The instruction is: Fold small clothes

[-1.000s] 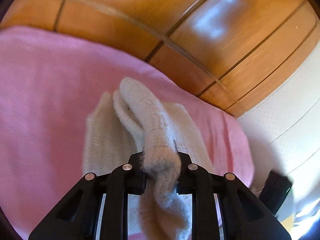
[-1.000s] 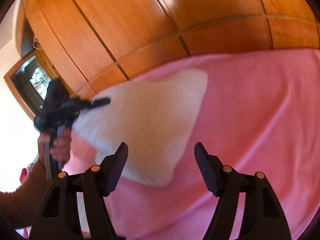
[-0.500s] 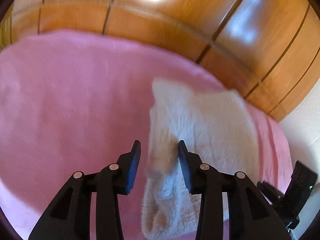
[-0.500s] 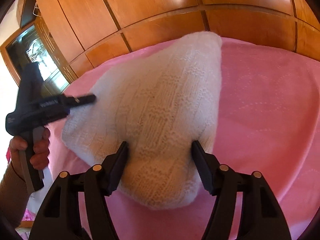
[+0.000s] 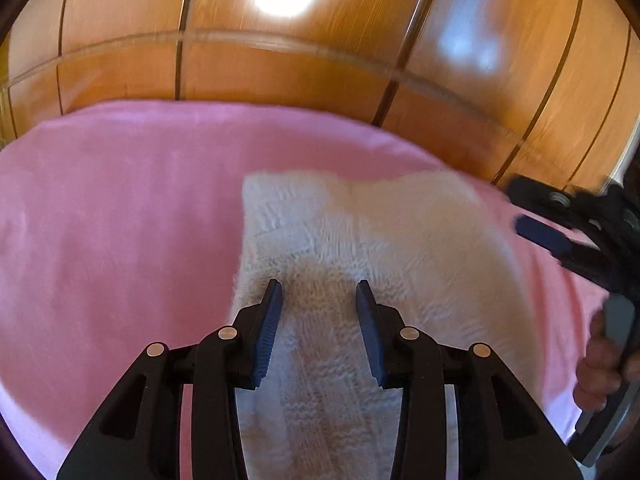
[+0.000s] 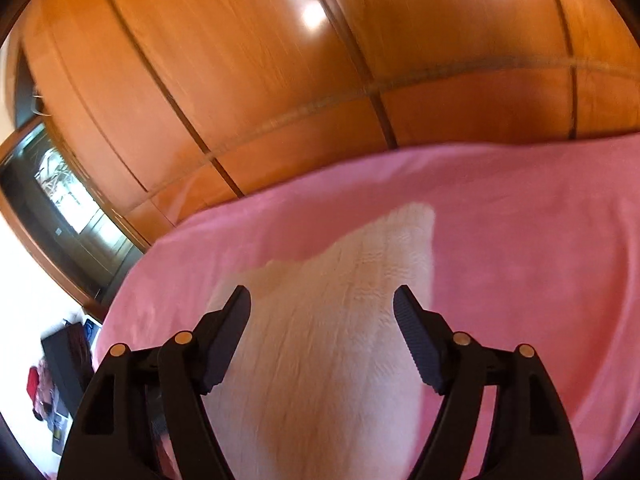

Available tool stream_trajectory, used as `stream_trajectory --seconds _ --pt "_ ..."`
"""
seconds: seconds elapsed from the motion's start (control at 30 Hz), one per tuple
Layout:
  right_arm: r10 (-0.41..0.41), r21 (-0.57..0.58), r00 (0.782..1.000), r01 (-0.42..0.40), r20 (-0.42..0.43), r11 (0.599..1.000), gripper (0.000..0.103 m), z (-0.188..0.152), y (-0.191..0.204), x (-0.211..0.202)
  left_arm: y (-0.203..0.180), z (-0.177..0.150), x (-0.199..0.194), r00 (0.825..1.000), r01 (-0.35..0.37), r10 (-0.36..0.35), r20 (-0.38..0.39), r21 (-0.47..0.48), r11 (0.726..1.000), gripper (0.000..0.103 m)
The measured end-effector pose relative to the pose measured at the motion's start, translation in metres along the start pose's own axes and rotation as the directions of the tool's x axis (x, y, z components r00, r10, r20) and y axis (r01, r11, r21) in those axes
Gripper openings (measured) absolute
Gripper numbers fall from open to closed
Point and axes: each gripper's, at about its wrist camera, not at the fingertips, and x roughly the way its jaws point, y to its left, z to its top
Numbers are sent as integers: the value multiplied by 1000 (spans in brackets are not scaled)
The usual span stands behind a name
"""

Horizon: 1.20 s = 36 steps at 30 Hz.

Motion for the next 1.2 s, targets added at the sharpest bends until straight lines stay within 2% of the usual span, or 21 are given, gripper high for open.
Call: stream_trajectory --seconds 0.07,0.1,0.27,0.37,0.4,0.47,0.7,0.8,0.87,1.03,1.13,1.2 --pt "-93 -47 993 89 -76 995 74 -18 -5 43 1 -6 4 1000 -12 12 11 2 1000 38" --pt "-94 -68 995 91 -40 994 74 -24 -5 46 2 -8 4 1000 -13 13 15 -2 1000 38" --pt "-73 -68 997 71 -21 995 75 -28 -10 37 -3 -7 3 999 -30 30 32 4 1000 41" --pt "-57 -58 998 56 -14 997 76 -29 -14 32 -5 -7 -3 998 -43 43 42 1 999 50" --pt "-52 -52 999 51 -11 997 77 -29 -15 33 -5 -6 -6 998 -35 35 43 -5 999 56" --pt "-37 -43 999 37 -5 998 79 -32 -17 27 -5 -7 -11 999 -18 18 46 -13 1000 60" --pt "10 -25 1000 -10 22 1000 90 -31 -13 25 -8 -9 -31 995 -65 64 74 16 998 60" --pt "22 -26 999 -21 29 999 98 -30 -12 18 -6 -10 -39 993 -88 87 80 18 996 61" --pt "33 -25 999 -32 35 999 100 -31 -12 11 -2 -11 -42 992 -99 97 85 20 995 67" --pt "65 48 998 -66 17 997 100 -39 -35 -4 10 -11 -41 991 -122 120 66 15 992 68" --pt "128 117 992 -126 -8 985 100 -48 -55 -4 29 -12 -30 997 -82 82 14 -28 996 80" --pt "181 157 983 -177 -13 972 100 -52 -65 -2 46 -12 -17 999 5 -8 -32 -91 996 84"
